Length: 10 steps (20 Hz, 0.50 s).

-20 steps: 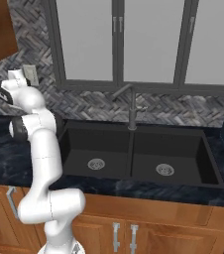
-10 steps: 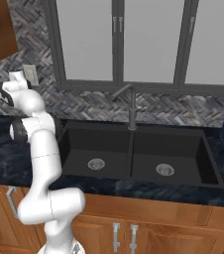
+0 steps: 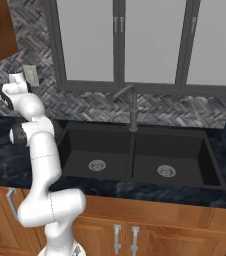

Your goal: Place the glass cup in the left basin and the glass cup in the right basin of the sink.

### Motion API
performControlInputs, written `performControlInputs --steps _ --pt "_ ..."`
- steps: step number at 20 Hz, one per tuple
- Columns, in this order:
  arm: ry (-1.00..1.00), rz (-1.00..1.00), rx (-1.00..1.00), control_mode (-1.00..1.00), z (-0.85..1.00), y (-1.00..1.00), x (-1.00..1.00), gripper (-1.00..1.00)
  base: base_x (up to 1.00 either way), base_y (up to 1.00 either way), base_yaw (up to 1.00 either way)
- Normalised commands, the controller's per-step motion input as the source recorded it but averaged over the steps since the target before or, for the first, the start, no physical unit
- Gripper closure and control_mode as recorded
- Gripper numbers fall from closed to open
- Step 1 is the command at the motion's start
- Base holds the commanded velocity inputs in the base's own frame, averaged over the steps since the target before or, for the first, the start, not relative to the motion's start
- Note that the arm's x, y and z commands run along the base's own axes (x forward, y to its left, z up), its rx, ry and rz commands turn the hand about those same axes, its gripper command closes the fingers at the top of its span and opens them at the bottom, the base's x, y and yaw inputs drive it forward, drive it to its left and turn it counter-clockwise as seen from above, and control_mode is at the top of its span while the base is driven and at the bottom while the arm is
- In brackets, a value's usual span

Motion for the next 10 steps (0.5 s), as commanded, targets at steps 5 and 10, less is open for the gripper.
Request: performControlInputs --steps 5,10 --pt "-0.01 0.00 0.00 -1.00 -0.11 0.11 0.09 -1.00 0.00 0.00 0.00" --pt "-0.01 0.00 0.00 -1.00 -0.16 0.12 0.06 -1.00 0.00 0.00 0.00"
